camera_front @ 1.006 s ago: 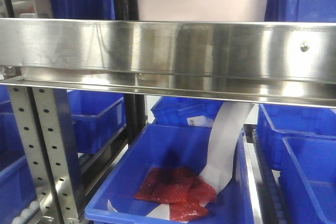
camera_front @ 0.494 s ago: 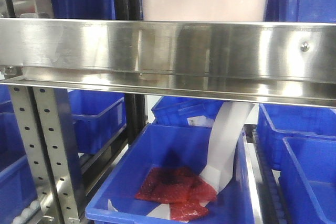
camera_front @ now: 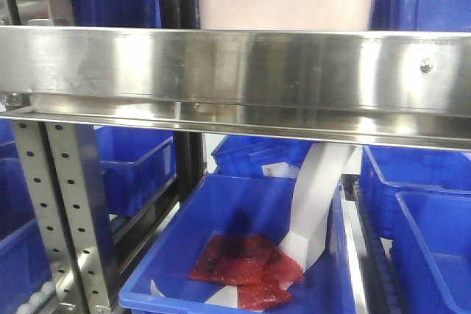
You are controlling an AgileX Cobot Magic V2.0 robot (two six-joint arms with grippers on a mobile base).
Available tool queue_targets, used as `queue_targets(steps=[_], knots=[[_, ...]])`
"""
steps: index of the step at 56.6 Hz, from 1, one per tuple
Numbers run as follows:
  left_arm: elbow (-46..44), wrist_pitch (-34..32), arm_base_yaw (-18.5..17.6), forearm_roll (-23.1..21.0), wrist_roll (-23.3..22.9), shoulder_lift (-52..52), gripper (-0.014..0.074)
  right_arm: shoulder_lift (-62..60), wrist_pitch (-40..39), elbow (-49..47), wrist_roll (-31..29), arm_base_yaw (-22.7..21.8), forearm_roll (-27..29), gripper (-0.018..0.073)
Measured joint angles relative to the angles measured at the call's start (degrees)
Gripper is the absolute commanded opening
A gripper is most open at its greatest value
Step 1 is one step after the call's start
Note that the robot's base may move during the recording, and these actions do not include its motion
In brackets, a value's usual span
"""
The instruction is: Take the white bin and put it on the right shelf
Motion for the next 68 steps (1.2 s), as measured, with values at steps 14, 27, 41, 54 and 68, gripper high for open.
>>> queue_targets(steps=[14, 27, 41, 54, 68], knots=[[19.32, -14.24, 0.0, 0.26, -0.27, -18.33, -0.0121, -18.81, -3.13, 10.17, 0.13, 0.0, -0.23, 0.0075], [31.19, -26.41, 0.0, 0.38, -0.27, -33.27, -0.0121, -27.12, -4.81, 11.86, 0.13, 0.0, 0.3, 0.0075], [34.6, -35.74, 0.0, 0.51, -0.39, -40.98, -0.0121, -27.35, -12.23, 11.86, 0.13, 0.0, 4.43, 0.0075], [34.68, -35.88, 0.0, 0.51, -0.51, -41.07, -0.0121, -27.35, -13.19, 11.86, 0.13, 0.0, 5.53, 0.0075], [34.68, -35.88, 0.0, 0.51, -0.51, -41.07, -0.0121, -27.35, -13.29, 11.86, 0.23, 0.0, 5.53, 0.0075]])
